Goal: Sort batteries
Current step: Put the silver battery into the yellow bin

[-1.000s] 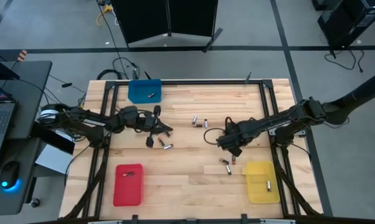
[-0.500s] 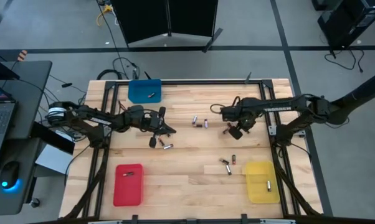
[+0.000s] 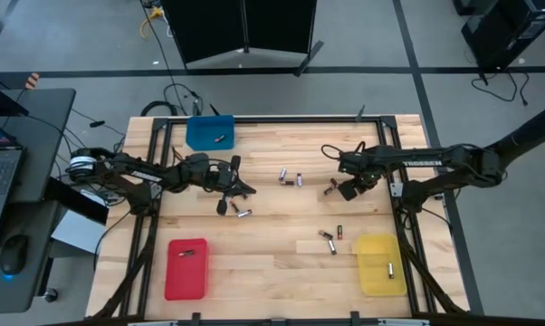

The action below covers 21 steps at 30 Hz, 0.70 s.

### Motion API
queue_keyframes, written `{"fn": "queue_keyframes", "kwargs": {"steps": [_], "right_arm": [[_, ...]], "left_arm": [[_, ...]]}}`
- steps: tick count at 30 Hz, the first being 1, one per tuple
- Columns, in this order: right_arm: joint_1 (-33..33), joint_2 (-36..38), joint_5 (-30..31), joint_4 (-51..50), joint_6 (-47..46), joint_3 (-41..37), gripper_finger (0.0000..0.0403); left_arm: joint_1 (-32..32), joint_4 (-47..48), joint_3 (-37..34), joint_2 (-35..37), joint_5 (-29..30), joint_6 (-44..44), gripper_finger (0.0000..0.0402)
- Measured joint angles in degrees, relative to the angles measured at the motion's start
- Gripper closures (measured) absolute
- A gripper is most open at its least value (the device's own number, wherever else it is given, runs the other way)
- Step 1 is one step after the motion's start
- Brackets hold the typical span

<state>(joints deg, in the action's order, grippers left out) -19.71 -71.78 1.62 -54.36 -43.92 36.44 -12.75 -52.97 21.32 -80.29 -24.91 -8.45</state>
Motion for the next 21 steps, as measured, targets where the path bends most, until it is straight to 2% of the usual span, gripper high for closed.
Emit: {"fn": "queue_keyframes", "kwargs": {"steps": [11, 21], "right_arm": [[-1.9, -0.2, 1.1, 3.6, -1.0, -1.9, 0.0282], [-1.9, -0.2, 1.8, 5.6, -1.0, -2.0, 0.0279]], "left_arm": [[0.0, 0.0, 0.0, 0.0, 0.2, 1.2, 0.0398], [0.0, 0.2, 0.0, 0.0, 0.2, 1.1, 0.0398]]}}
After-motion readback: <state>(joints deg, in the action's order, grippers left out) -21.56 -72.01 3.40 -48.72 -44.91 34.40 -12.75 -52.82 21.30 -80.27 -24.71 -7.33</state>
